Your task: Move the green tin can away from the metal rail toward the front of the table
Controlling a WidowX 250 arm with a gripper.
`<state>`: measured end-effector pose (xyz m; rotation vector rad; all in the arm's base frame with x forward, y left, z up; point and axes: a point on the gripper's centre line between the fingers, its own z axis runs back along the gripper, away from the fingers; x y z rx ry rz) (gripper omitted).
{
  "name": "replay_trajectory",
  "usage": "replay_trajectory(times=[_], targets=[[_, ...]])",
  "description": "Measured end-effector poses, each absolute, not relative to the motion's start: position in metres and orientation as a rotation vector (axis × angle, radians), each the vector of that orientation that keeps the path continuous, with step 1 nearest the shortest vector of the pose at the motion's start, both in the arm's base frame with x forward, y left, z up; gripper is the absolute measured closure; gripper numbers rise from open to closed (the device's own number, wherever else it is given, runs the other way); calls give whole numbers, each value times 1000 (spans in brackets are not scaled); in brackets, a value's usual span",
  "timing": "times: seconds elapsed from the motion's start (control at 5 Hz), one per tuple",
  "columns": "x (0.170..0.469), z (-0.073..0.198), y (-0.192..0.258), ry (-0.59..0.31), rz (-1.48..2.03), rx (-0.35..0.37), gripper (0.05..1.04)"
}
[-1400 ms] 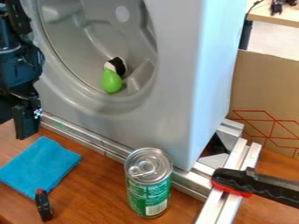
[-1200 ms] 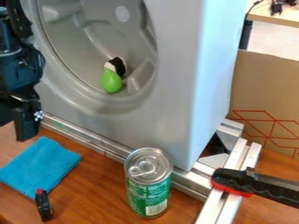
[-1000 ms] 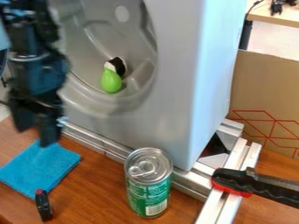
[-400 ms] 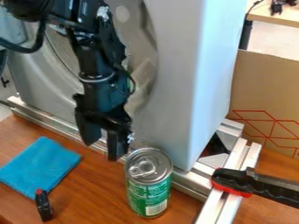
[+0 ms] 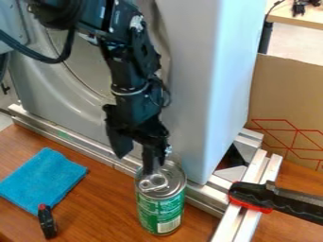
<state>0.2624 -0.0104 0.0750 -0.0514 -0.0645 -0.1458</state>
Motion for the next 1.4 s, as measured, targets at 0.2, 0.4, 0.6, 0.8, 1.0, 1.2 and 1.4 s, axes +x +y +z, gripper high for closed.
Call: replay_trajectory(times=[0.2, 0.4, 0.6, 0.8, 1.0, 1.2, 1.4], targets=[[261, 68, -15, -88, -109, -50, 83], [261, 62, -19, -98, -80, -52, 83], [261, 52, -23, -68, -73, -60, 83], [261, 47, -25, -88, -38, -52, 83], [260, 45, -24, -92, -15, -47, 83], [252, 44, -25, -90, 3, -31, 83], [237, 42, -24, -41, 14, -27, 83]])
